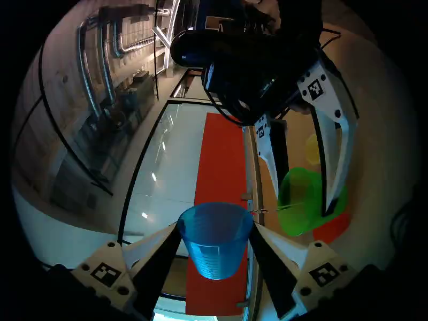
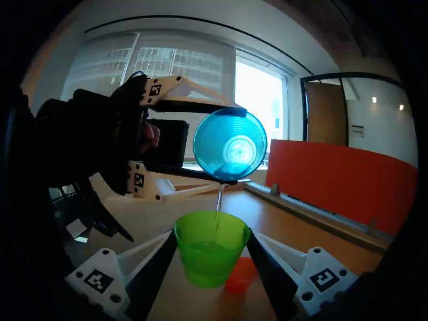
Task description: Pour water
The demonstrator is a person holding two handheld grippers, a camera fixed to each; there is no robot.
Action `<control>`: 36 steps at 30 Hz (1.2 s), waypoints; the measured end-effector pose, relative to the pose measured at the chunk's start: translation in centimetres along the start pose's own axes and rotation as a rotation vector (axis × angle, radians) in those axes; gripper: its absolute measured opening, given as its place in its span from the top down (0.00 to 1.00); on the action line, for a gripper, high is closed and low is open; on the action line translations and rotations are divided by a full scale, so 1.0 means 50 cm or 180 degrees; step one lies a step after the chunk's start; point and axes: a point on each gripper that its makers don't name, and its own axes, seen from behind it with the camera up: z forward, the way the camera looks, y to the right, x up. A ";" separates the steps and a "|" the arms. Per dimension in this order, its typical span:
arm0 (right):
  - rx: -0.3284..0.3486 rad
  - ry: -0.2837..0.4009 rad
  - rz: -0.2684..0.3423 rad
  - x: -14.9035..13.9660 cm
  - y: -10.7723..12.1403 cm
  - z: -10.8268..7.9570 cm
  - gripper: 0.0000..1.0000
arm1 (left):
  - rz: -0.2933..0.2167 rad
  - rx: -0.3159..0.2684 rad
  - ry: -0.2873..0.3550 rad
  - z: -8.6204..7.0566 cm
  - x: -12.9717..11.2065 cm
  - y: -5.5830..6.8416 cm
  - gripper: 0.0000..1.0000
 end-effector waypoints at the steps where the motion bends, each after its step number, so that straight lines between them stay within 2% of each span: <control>1: 0.0001 0.0000 0.0000 0.000 -0.001 0.000 0.08 | 0.0004 0.0001 0.0000 0.000 0.000 0.000 0.14; 36: -0.0004 0.0011 -0.0010 0.005 0.000 0.005 0.08 | 0.0130 0.0001 -0.0014 -0.005 0.007 -0.002 0.14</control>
